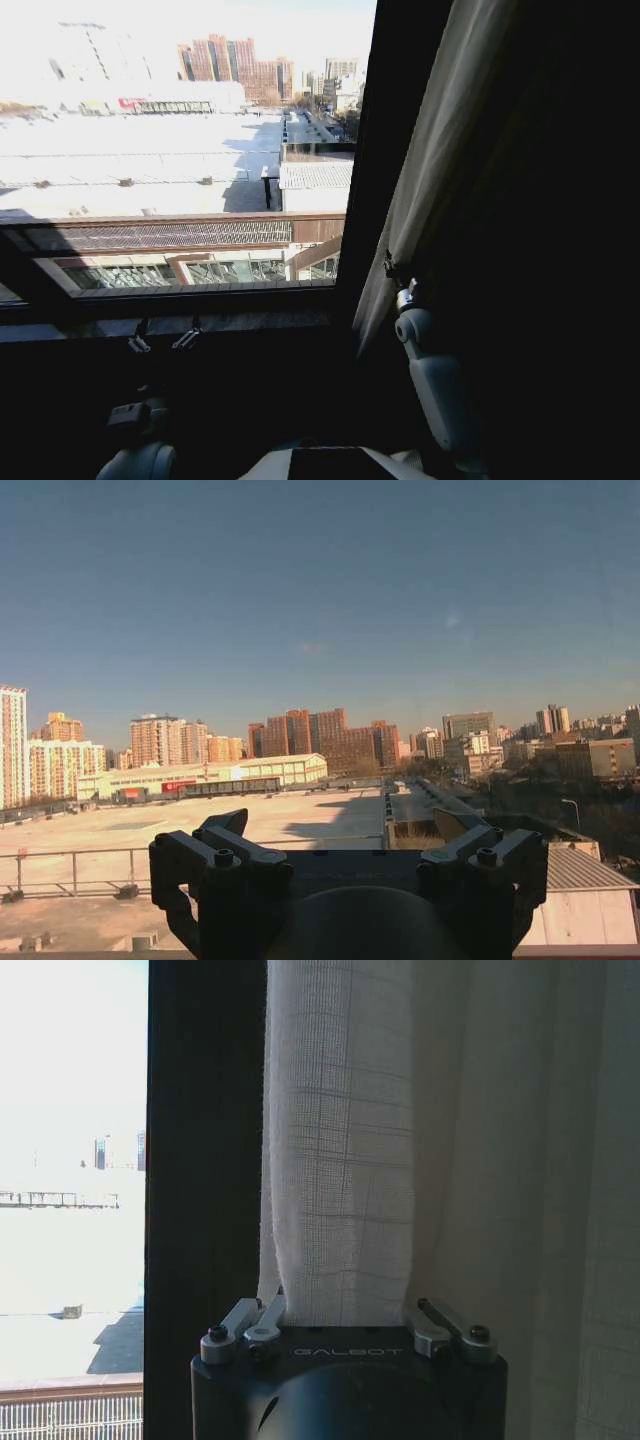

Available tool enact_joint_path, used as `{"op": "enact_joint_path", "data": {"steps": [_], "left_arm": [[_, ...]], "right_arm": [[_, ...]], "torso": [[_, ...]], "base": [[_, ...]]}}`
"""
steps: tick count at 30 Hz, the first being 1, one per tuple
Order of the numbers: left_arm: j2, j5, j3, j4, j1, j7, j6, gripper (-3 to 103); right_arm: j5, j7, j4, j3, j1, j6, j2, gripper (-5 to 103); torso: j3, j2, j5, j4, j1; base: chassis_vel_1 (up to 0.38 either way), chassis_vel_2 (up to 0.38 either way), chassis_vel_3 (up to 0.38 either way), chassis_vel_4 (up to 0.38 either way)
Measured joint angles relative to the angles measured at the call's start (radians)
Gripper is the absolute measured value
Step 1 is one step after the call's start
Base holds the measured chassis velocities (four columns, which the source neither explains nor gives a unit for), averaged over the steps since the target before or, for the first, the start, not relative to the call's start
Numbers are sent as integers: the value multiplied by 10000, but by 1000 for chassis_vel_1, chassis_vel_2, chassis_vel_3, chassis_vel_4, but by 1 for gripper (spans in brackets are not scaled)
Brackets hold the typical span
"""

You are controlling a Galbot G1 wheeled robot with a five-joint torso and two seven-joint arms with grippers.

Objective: Open the curtains by pulling them apart, changing their state from closed to fully open.

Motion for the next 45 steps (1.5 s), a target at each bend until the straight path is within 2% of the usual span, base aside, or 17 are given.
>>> {"op": "enact_joint_path", "data": {"steps": [1,2,3,4,5,6,7,8,10,33,45], "left_arm": [[5,0,-6,0,2,0,0,100],[15,0,-22,2,7,0,1,100],[29,-6,-34,8,12,0,1,100],[29,-6,-34,8,12,0,1,100],[35,-10,-35,10,12,0,1,100],[38,-12,-36,14,12,0,1,100],[41,-14,-32,21,12,0,1,100],[41,-14,-32,21,12,0,1,100],[41,-15,-20,33,12,0,0,100],[73,-58,-40,180,-2,-4,-117,100],[80,-60,-22,232,-28,-5,-148,100]], "right_arm": [[0,-3,0,-8,0,5,-2,34],[1,-10,0,-22,-1,9,-9,29],[1,-15,9,-45,-4,10,-19,18],[1,-15,9,-45,-4,10,-19,18],[1,-15,19,-56,-6,11,-23,13],[1,-15,27,-60,-8,11,-25,13],[2,-15,41,-66,-12,15,-28,8],[2,-15,41,-66,-12,15,-28,8],[11,-13,52,-68,-23,23,-36,1],[166,-36,305,-80,-182,-92,-110,0],[148,-41,341,-41,-227,-91,-105,0]], "torso": [[0,0,0,0,0],[0,0,0,0,0],[0,0,1,0,0],[0,0,1,0,0],[0,0,1,0,0],[0,0,1,0,0],[0,-1,1,0,0],[0,-1,1,0,0],[0,0,0,0,0],[-1,0,-1,1,0],[0,0,1,0,0]], "base": [[0,0,0,0],[0,0,0,0],[0,0,0,0],[0,0,0,0],[0,0,0,0],[0,0,0,0],[0,0,0,0],[0,0,0,0],[0,0,0,0],[-11,-12,12,13],[-222,-207,201,196]]}}
